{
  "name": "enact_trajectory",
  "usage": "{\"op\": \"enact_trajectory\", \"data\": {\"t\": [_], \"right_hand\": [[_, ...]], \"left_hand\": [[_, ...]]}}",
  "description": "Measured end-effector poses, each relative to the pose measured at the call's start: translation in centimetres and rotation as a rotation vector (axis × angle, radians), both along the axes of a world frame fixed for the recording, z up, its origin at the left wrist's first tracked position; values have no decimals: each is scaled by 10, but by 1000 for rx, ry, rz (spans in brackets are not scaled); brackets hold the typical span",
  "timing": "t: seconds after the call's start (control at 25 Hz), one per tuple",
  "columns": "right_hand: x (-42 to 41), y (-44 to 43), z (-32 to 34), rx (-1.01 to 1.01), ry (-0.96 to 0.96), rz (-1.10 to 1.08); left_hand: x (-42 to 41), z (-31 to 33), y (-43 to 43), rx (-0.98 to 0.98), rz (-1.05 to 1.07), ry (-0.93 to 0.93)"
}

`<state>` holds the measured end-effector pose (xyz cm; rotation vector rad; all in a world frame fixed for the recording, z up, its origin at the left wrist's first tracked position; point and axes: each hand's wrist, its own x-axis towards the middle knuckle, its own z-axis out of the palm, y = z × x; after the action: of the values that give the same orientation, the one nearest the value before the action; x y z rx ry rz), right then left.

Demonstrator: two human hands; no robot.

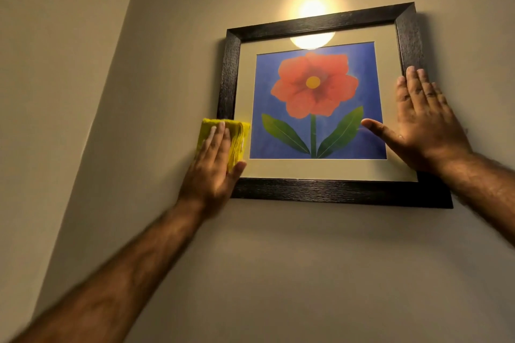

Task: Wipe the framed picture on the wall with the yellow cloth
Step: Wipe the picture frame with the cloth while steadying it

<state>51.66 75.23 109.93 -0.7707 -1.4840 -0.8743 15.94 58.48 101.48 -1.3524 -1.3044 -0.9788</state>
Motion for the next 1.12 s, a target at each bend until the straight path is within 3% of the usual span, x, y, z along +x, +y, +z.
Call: {"op": "enact_trajectory", "data": {"t": [0.2,0.32,0.8,0.92,1.12], "right_hand": [[0,3,0,19,2,-5],[0,5,0,25,9,-14],[0,1,0,16,6,-12],[-1,0,-2,14,2,-12],[0,2,0,26,8,-12]], "left_hand": [[14,125,2,-18,4,-128],[14,148,4,-26,48,-117],[-5,-38,-5,-104,51,-9],[-2,-3,-6,-87,36,-6],[9,124,-5,-78,-19,-93]]}}
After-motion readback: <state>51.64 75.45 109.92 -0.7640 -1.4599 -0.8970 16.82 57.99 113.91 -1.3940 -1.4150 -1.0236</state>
